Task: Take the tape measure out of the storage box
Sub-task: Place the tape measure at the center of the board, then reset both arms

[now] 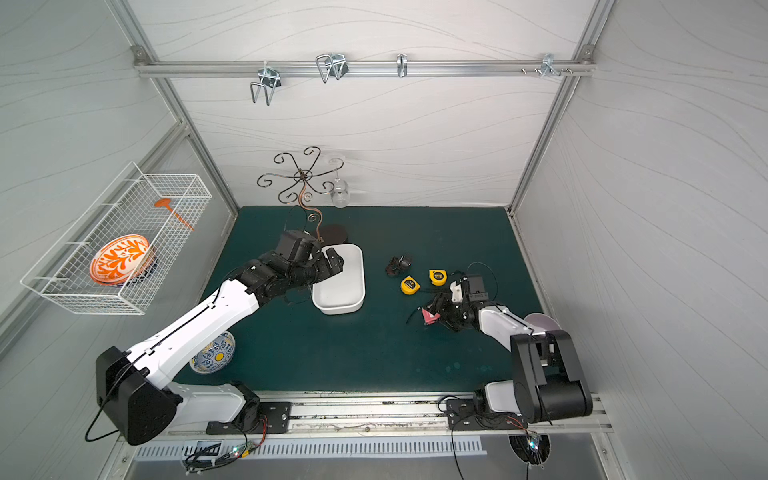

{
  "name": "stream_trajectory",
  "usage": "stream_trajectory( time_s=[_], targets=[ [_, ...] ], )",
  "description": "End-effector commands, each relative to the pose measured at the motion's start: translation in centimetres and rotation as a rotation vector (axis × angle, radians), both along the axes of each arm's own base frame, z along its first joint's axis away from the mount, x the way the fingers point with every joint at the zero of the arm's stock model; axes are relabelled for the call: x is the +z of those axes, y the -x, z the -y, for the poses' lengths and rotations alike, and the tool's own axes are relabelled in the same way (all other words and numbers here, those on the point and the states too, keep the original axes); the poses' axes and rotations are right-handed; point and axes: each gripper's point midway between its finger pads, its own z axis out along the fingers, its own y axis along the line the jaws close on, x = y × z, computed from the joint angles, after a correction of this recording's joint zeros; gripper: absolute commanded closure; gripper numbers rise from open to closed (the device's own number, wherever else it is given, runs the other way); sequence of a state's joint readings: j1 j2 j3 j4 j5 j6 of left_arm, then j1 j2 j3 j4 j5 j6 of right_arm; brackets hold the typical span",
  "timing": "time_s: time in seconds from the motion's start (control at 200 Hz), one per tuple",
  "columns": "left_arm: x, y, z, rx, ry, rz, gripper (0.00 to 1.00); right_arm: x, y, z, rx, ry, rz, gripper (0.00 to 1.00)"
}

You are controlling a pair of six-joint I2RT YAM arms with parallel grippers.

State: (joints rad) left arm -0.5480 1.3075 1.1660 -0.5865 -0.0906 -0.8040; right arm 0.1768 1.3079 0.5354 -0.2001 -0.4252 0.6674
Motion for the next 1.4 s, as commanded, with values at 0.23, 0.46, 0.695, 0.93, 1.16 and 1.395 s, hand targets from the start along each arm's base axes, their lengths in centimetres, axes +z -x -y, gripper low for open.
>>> stream_trajectory(
  time_s=[0.23,0.46,0.695,0.93,1.16,1.395],
  targets=[
    [0.7,0.2,-5.5,0.051,-0.163,0.079,0.00,5.1,1.9,1.2,0.051,0.208,0.060,0.01],
    [1.0,0.5,-10.3,0.077,-0.322,0.168,0.00,9.7,-1.1,2.1,0.107,0.337,0.247,0.01],
    [0.7,0.0,-11.9,-0.001,-0.432,0.322,0.01,11.2,-5.2,3.3,0.147,0.506,0.404,0.01],
    [-3.0,-1.2,-14.1,-0.012,-0.495,0.412,0.01,11.7,-8.0,4.0,0.168,0.567,0.631,0.01],
    [-6.9,-3.7,-17.7,0.065,-0.431,0.369,0.01,11.0,-9.9,7.2,0.039,0.701,0.808,0.01],
    [-9.6,-5.4,-18.6,0.081,-0.510,0.427,0.01,8.6,-11.8,9.6,-0.038,0.776,0.884,0.01]
  ],
)
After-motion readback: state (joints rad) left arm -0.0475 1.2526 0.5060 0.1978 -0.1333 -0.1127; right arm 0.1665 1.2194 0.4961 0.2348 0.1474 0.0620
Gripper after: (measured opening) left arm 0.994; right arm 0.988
